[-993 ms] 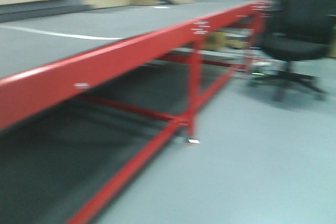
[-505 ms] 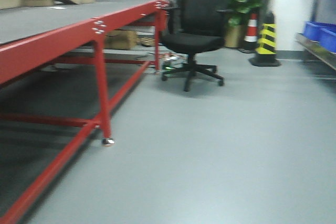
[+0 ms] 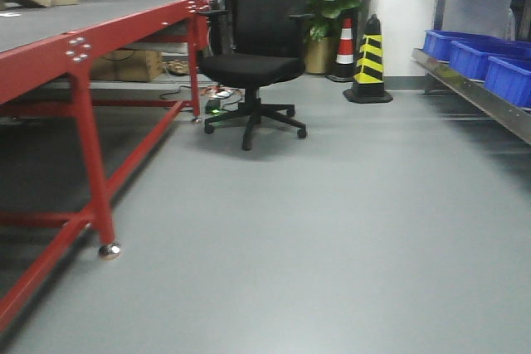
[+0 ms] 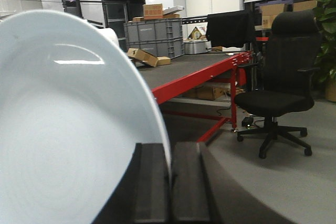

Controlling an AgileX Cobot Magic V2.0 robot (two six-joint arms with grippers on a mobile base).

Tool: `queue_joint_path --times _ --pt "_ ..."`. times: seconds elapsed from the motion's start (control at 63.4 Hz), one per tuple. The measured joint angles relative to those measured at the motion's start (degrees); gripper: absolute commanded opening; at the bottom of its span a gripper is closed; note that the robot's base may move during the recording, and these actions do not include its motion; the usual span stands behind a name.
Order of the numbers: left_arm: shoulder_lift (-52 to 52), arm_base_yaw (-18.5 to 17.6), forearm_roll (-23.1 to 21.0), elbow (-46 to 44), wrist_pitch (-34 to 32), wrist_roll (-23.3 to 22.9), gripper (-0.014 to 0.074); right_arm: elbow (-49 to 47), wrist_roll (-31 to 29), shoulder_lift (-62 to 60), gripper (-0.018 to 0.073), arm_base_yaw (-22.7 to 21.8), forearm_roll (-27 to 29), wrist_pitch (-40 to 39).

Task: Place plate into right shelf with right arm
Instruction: 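Drive the base to the steel shelf holding the plate in the right gripper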

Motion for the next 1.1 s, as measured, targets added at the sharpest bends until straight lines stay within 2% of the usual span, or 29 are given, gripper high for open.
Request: queue_joint_path --times 1.104 --pt "0.0 0.0 0.0 0.0 0.0 0.0 -0.0047 0.0 0.0 0.0 0.0056 0.0 0.0 0.1"
